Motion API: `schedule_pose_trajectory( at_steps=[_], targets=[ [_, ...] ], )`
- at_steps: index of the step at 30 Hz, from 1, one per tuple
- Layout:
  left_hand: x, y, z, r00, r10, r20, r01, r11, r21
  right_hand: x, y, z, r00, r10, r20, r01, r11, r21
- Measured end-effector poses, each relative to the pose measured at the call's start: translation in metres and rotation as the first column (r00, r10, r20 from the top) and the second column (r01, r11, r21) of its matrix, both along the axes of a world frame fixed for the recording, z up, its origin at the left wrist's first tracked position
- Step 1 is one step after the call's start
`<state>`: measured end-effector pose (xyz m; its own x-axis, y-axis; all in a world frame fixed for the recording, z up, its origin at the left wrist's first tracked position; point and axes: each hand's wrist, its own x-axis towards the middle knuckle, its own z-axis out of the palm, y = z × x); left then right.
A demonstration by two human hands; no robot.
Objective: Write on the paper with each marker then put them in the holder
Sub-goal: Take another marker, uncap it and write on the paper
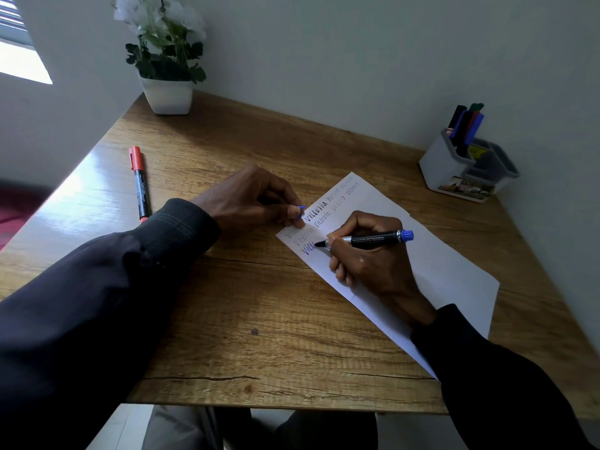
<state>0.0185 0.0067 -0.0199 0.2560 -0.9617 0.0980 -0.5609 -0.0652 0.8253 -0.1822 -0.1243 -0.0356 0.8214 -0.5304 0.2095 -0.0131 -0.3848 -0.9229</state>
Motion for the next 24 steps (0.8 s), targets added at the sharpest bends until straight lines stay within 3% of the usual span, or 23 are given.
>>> schedule_pose_trajectory(
  at_steps=[24],
  targets=[
    [0.0003, -0.0006, -0.0012, 1.000, 0.005, 0.008, -0.006, 1.000, 0.025, 0.0017, -0.0021, -0.0004, 0.998, -0.065, 0.027, 0.066, 0.998, -0.017]
  ],
)
